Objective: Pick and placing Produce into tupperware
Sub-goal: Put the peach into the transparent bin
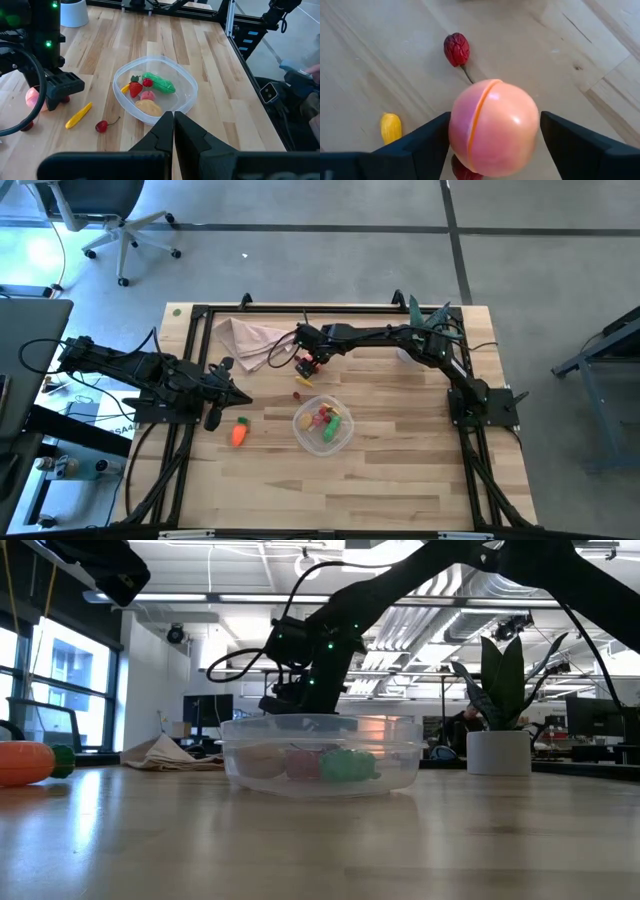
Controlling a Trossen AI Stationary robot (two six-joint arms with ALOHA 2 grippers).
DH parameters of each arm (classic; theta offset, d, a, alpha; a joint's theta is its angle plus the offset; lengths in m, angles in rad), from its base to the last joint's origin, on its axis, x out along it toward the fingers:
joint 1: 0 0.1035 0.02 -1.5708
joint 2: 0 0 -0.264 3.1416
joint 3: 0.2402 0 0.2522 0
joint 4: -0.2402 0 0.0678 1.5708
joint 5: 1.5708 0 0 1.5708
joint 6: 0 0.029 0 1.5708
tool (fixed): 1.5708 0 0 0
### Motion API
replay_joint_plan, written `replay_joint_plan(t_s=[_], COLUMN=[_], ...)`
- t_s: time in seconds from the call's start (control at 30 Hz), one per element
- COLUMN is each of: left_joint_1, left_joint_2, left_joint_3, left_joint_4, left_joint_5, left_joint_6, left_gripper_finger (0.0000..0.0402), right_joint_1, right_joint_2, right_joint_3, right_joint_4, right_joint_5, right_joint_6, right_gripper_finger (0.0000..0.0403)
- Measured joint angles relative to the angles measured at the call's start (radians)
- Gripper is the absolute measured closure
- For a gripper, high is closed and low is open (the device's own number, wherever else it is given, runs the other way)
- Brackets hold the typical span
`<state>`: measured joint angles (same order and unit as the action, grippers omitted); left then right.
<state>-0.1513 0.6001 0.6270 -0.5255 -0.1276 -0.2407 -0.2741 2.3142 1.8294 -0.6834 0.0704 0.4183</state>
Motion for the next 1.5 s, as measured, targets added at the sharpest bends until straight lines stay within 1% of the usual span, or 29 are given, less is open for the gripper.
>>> replay_joint_plan(t_s=[0.27,0.47,0.77,1.17,1.33,1.5], left_joint_1=[0.000,0.000,0.000,0.000,0.000,0.000], left_joint_2=[0.000,0.000,0.000,0.000,0.000,0.000], left_joint_3=[0.000,0.000,0.000,0.000,0.000,0.000], left_joint_4=[0.000,0.000,0.000,0.000,0.000,0.000], left_joint_5=[0.000,0.000,0.000,0.000,0.000,0.000], left_joint_6=[0.000,0.000,0.000,0.000,0.000,0.000], left_gripper_finger=[0.0396,0.0396,0.0396,0.0396,0.0396,0.0396], right_joint_1=[0.000,0.000,0.000,0.005,0.008,0.017], right_joint_2=[0.000,-0.001,-0.001,-0.001,-0.001,-0.001], right_joint_3=[0.000,0.000,0.000,0.003,0.034,0.083], right_joint_4=[0.000,0.001,0.003,0.009,-0.002,-0.063], right_joint_5=[-0.004,-0.004,-0.015,-0.022,-0.016,0.016], right_joint_6=[0.006,0.011,-0.009,-0.085,-0.087,-0.119], right_gripper_finger=[0.0156,0.0172,0.0173,0.0173,0.0173,0.0173])
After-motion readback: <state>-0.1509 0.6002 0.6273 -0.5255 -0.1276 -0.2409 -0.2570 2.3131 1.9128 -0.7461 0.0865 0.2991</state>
